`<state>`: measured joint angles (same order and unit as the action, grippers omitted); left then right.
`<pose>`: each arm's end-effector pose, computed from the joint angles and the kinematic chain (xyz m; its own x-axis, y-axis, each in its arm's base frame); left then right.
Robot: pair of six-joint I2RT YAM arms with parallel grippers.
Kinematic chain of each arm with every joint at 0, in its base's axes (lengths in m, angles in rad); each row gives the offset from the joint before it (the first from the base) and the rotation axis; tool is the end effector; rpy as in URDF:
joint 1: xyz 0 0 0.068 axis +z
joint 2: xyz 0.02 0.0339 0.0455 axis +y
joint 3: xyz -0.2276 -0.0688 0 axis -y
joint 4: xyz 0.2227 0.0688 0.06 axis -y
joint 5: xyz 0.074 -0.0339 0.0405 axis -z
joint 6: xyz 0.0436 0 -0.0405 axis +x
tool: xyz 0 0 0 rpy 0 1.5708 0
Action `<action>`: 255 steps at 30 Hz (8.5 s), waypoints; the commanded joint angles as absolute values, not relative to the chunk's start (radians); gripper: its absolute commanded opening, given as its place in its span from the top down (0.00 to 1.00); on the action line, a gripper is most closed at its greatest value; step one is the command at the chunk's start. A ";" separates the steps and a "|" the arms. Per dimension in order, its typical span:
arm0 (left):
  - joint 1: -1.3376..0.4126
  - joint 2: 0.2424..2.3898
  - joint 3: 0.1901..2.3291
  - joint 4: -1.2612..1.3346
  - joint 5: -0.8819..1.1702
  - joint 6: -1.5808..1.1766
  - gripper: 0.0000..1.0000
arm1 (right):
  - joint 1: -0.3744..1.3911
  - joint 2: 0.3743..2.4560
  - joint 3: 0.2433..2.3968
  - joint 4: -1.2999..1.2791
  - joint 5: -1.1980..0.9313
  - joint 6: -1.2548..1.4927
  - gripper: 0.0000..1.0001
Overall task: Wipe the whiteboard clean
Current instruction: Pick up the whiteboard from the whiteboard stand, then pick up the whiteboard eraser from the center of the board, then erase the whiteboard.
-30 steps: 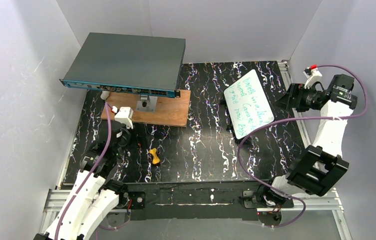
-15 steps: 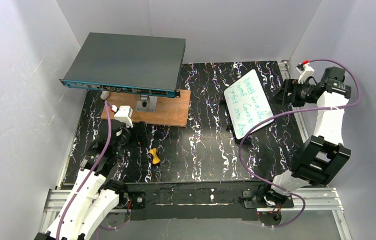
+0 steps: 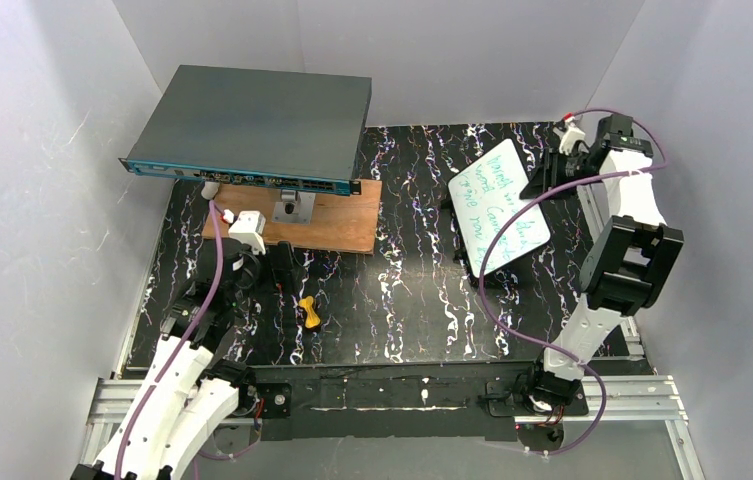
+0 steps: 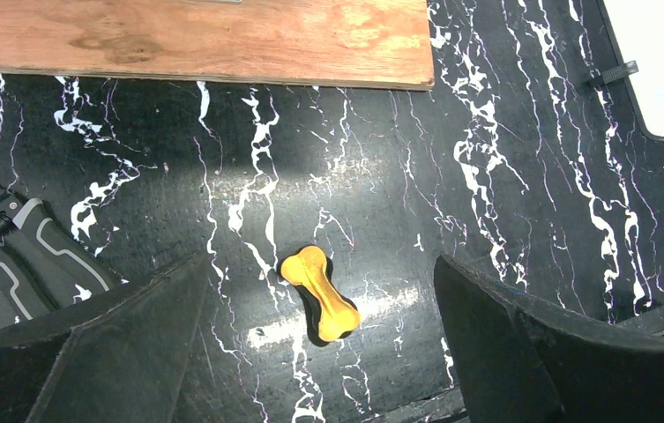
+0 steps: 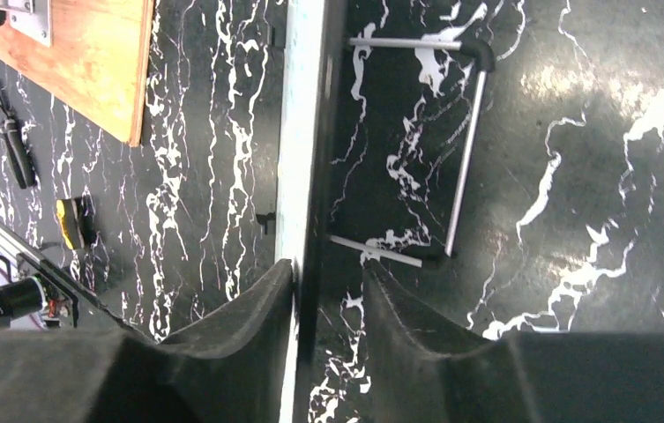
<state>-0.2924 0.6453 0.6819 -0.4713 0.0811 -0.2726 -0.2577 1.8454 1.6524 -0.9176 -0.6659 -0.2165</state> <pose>0.1570 -0.0510 0.2690 -0.4847 -0.1343 -0.8643 0.2359 0.9315 -0.2771 0.3549 -0.0657 0.2517 -0.8322 0.0446 -0.5527 -0.2495 0.8600 0.4452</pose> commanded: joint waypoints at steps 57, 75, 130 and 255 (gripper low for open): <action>-0.265 0.652 0.713 -0.468 0.123 -0.272 0.00 | -0.233 1.859 1.658 -0.972 -0.752 -0.215 0.79; -0.255 0.622 0.685 -0.378 0.283 -0.281 0.01 | -0.249 1.636 1.654 -0.982 -0.893 -0.219 0.99; -0.588 0.718 0.477 -0.417 -0.173 -0.641 0.01 | 0.210 1.555 1.353 -1.238 -0.882 -0.787 0.99; -0.901 1.197 0.642 0.383 -0.146 -0.177 1.00 | 0.273 1.602 1.272 -1.182 -0.928 -0.804 0.99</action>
